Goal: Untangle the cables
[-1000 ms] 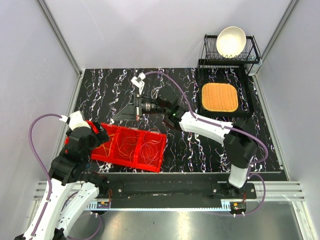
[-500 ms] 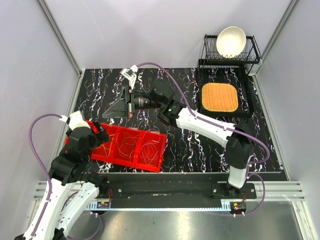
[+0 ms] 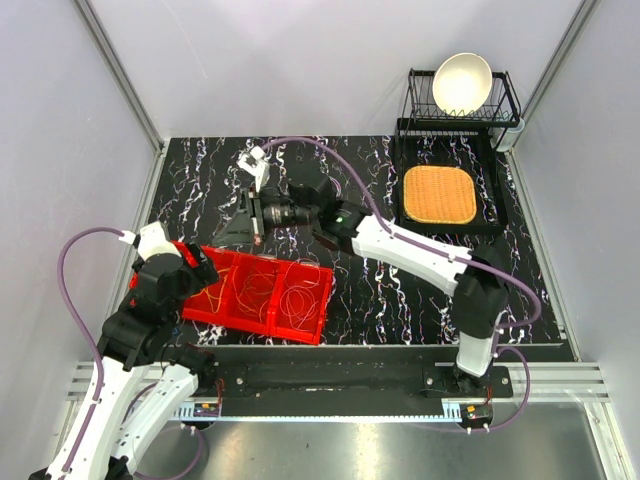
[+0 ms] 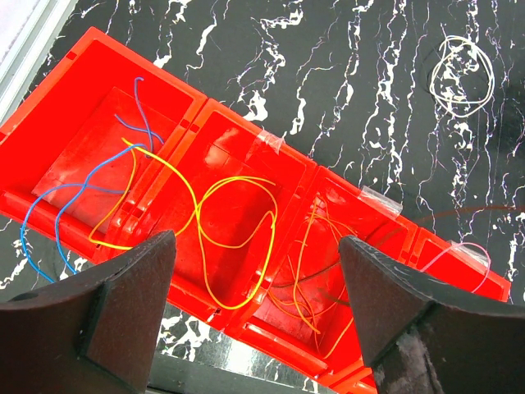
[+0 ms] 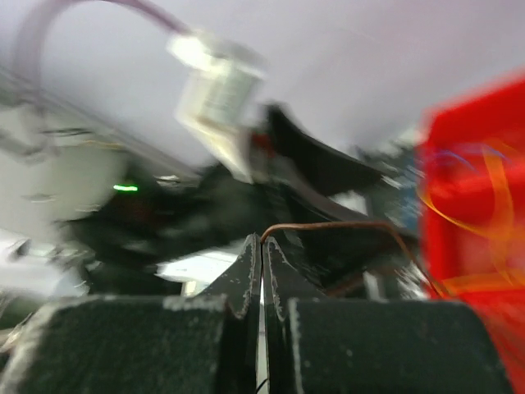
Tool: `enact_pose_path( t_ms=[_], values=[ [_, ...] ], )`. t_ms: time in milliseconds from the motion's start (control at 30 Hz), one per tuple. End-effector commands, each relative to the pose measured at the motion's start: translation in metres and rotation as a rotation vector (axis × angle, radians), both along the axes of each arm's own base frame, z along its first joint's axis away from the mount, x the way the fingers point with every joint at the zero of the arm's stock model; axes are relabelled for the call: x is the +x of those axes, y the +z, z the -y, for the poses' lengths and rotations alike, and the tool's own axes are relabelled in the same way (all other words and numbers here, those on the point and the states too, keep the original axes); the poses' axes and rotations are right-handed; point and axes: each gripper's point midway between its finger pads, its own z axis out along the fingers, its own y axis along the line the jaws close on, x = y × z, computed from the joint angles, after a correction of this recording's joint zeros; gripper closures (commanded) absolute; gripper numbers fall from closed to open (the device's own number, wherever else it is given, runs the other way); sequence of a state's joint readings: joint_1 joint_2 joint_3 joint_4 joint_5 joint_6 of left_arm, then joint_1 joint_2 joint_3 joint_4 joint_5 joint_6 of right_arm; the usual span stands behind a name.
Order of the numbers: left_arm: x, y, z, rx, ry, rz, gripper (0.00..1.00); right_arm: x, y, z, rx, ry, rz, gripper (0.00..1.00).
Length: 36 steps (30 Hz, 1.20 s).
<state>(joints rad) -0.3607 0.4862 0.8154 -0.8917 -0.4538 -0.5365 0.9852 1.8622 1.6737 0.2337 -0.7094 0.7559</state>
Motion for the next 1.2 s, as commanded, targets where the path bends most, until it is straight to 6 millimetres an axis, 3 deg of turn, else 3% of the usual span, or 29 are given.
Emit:
enact_pose_path(
  t_ms=[0,33,67,133,167,233,300,367,500,567,600,667,700,733,767,800,833,900,1167],
  values=[
    [0.006,0.012,-0.001,-0.01,0.014,0.044,0.16,0.029,-0.036,0.05,-0.313,-0.311,0.124,1.0],
    [0.006,0.012,-0.001,-0.009,0.016,0.041,0.16,0.041,-0.046,0.066,-0.391,-0.412,0.129,1.0],
    [0.006,0.012,-0.001,-0.007,0.014,0.039,0.16,0.042,-0.034,0.08,-0.391,-0.462,0.152,1.0],
    [0.007,0.011,-0.001,-0.005,0.015,0.033,0.16,0.054,-0.037,0.104,-0.473,-0.57,0.187,1.0],
    [0.007,0.011,-0.001,-0.006,0.015,0.034,0.16,0.054,-0.03,0.114,-0.481,-0.6,0.2,1.0],
    [0.006,0.011,-0.001,-0.007,0.014,0.036,0.16,0.058,-0.028,0.129,-0.532,-0.645,0.22,1.0],
    [0.006,0.012,0.0,-0.009,0.011,0.041,0.16,0.059,-0.019,0.131,-0.53,-0.656,0.216,1.0],
    [0.006,0.013,0.0,-0.012,0.011,0.045,0.16,0.054,-0.02,0.126,-0.541,-0.621,0.195,1.0],
    [0.006,0.013,0.0,-0.01,0.01,0.045,0.16,0.042,0.008,0.102,-0.451,-0.522,0.156,1.0],
    [0.005,0.013,0.0,-0.012,0.011,0.048,0.16,0.038,0.009,0.085,-0.434,-0.464,0.148,1.0],
    [0.006,0.013,-0.001,-0.013,0.012,0.049,0.16,0.033,0.025,0.079,-0.394,-0.448,0.159,1.0],
    [0.005,0.014,-0.001,-0.013,0.012,0.052,0.16,0.027,0.027,0.064,-0.386,-0.411,0.169,1.0],
    [0.005,0.014,-0.001,-0.012,0.012,0.051,0.16,0.018,0.05,0.057,-0.34,-0.398,0.206,1.0],
    [0.005,0.013,-0.001,-0.014,0.013,0.049,0.17,0.019,0.037,0.049,-0.384,-0.391,0.206,1.0],
    [0.005,0.013,-0.001,-0.012,0.012,0.048,0.16,0.018,0.042,0.045,-0.38,-0.385,0.213,1.0],
    [0.005,0.014,-0.001,-0.014,0.013,0.051,0.16,0.015,0.066,0.042,-0.33,-0.383,0.238,1.0],
    [0.005,0.014,0.0,-0.014,0.011,0.052,0.16,0.013,0.05,0.032,-0.372,-0.358,0.231,1.0],
    [0.005,0.015,0.0,-0.015,0.009,0.055,0.16,0.011,0.064,0.027,-0.339,-0.349,0.236,1.0],
    [0.004,0.015,-0.001,-0.015,0.014,0.057,0.16,0.009,0.038,0.001,-0.35,-0.283,0.191,1.0]
  ],
)
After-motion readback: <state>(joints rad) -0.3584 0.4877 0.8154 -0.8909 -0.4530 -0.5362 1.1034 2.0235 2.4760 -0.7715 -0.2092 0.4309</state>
